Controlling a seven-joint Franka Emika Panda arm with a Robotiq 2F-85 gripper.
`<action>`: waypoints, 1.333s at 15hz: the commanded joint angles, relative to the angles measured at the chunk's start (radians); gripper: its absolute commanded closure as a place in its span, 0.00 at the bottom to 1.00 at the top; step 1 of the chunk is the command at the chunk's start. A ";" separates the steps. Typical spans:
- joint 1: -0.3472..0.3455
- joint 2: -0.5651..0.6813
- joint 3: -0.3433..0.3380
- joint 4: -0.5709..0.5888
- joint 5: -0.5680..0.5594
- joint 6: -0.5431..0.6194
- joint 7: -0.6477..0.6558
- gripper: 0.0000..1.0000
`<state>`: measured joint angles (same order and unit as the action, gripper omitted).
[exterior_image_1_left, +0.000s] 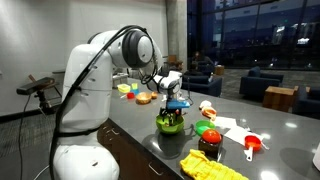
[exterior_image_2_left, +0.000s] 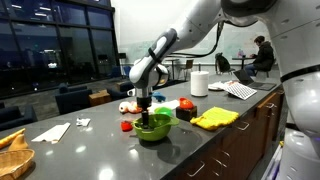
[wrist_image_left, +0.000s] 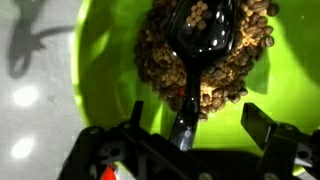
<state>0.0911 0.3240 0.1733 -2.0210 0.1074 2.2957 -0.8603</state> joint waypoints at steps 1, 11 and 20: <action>-0.022 0.029 0.023 0.033 0.007 0.007 -0.029 0.26; -0.021 0.022 0.031 0.048 -0.006 0.007 -0.024 0.99; -0.012 -0.009 0.031 0.042 -0.030 -0.011 -0.012 0.99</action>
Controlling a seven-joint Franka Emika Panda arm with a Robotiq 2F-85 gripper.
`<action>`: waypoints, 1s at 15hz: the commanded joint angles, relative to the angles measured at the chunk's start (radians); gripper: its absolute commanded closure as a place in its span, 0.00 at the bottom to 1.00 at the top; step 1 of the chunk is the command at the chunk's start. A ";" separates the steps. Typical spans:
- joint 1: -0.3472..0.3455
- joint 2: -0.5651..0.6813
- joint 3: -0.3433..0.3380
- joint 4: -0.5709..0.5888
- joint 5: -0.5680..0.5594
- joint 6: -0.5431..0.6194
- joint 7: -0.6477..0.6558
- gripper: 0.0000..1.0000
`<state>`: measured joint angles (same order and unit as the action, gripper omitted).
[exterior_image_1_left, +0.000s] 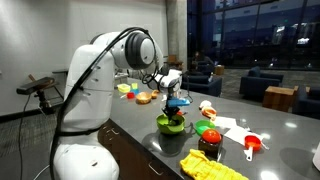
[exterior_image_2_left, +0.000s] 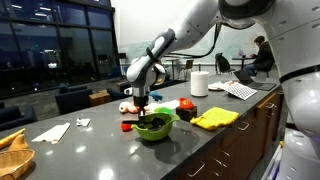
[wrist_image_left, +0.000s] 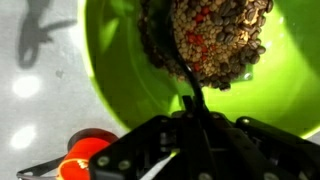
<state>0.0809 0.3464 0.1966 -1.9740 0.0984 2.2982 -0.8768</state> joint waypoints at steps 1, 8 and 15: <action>-0.001 -0.037 0.008 -0.004 -0.022 -0.020 0.003 0.99; -0.010 -0.087 0.015 0.027 -0.007 -0.104 -0.039 0.99; -0.054 -0.152 0.011 0.048 0.038 -0.122 -0.353 0.99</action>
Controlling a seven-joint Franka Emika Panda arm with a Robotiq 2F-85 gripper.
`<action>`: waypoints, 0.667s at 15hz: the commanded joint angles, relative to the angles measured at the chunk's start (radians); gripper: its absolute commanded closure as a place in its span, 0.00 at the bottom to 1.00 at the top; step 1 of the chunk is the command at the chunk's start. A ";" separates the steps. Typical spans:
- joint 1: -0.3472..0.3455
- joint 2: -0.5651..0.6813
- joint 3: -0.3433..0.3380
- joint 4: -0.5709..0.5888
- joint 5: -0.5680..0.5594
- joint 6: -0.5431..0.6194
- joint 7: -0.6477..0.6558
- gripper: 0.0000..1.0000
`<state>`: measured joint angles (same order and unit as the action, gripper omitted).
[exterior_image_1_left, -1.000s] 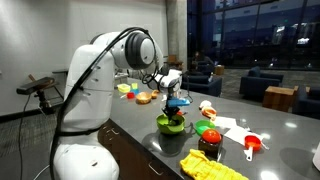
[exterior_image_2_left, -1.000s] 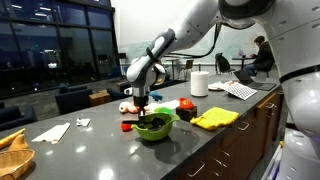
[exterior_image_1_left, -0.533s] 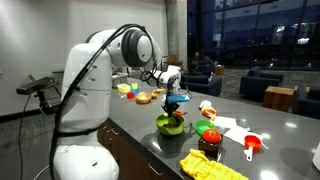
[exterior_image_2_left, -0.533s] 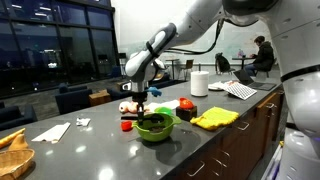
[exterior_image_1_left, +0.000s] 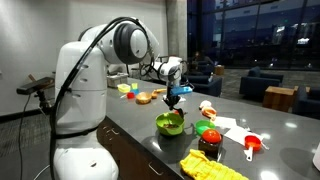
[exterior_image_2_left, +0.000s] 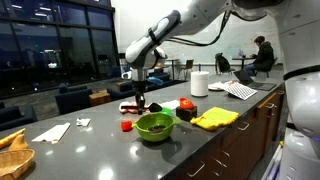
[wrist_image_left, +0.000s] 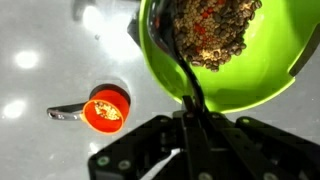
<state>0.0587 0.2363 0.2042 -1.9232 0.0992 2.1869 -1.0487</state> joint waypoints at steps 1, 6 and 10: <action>-0.042 -0.043 -0.002 0.004 0.047 -0.009 -0.257 0.99; -0.092 -0.031 -0.021 0.054 0.152 -0.034 -0.588 0.99; -0.123 -0.009 -0.045 0.092 0.342 -0.046 -0.646 0.99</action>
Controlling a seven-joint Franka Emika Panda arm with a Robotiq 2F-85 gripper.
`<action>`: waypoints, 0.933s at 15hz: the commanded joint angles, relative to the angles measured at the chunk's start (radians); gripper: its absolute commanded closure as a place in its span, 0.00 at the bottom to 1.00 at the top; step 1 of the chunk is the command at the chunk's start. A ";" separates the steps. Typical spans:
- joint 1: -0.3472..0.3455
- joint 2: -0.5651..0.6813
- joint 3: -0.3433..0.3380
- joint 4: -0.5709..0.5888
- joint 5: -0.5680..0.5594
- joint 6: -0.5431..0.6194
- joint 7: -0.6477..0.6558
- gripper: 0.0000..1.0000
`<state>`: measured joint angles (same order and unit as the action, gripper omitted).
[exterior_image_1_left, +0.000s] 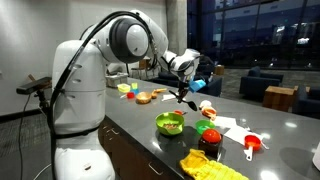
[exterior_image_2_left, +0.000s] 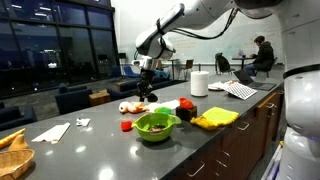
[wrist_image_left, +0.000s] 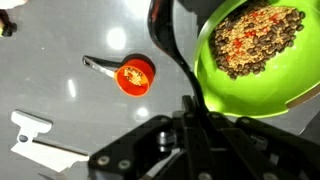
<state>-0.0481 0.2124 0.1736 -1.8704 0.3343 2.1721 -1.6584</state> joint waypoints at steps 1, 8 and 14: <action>-0.022 0.022 -0.021 0.046 0.150 -0.033 -0.025 0.99; -0.055 0.037 -0.061 0.034 0.313 0.009 -0.061 0.99; -0.093 0.091 -0.088 0.025 0.473 0.054 -0.198 0.99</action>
<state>-0.1252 0.2802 0.0931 -1.8433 0.7343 2.2009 -1.7759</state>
